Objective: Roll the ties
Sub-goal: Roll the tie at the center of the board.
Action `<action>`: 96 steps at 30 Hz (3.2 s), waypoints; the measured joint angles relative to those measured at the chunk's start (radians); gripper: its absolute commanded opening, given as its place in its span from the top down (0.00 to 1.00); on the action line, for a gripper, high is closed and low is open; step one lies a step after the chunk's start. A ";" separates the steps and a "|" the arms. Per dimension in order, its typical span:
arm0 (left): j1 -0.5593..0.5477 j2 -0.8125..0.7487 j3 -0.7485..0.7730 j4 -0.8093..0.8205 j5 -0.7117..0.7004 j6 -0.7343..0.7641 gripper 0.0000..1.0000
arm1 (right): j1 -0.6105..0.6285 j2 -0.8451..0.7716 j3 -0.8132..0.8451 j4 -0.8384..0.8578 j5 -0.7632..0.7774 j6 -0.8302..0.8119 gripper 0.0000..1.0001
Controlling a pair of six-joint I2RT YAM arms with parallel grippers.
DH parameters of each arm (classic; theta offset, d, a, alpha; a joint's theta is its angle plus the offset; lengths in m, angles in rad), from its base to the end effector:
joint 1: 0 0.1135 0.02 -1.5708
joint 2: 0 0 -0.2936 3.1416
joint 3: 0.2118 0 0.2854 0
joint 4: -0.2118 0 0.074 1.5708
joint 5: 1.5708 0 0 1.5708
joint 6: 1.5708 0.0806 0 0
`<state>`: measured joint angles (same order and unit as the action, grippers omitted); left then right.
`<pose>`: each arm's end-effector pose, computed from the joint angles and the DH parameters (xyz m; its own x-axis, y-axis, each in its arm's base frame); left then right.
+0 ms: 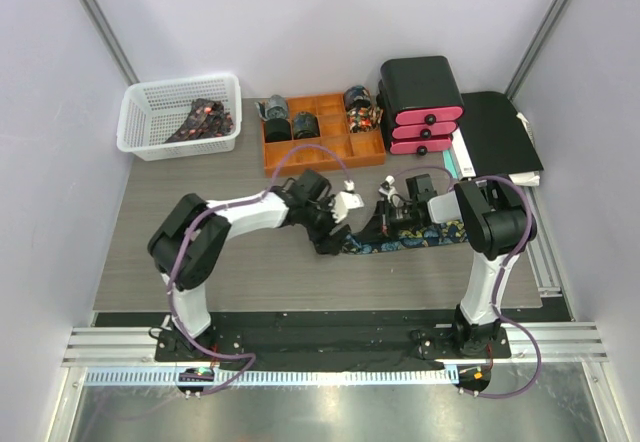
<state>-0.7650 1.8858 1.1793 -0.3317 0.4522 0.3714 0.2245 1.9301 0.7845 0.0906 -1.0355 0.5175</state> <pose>0.2905 -0.3277 0.1309 -0.2949 0.7357 -0.6098 0.9551 0.2449 -0.1665 0.3256 0.1454 0.0588 -0.9978 0.0310 -0.0585 -0.0386 0.4459 0.8942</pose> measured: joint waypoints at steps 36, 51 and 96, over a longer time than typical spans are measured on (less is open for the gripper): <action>-0.063 0.019 -0.131 0.426 -0.034 -0.029 0.75 | -0.040 -0.010 0.076 -0.132 0.018 -0.060 0.62; -0.086 0.015 -0.065 0.274 -0.116 0.057 0.69 | 0.017 -0.073 0.087 -0.171 0.030 -0.026 0.50; 0.035 -0.261 -0.522 0.732 0.168 -0.090 0.04 | -0.063 0.158 0.199 -0.326 -0.152 -0.280 0.99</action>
<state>-0.7300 1.6253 0.6571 0.4000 0.6205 0.2817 0.1616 2.0884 0.9833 -0.2352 -1.1877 0.2375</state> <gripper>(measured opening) 0.965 0.049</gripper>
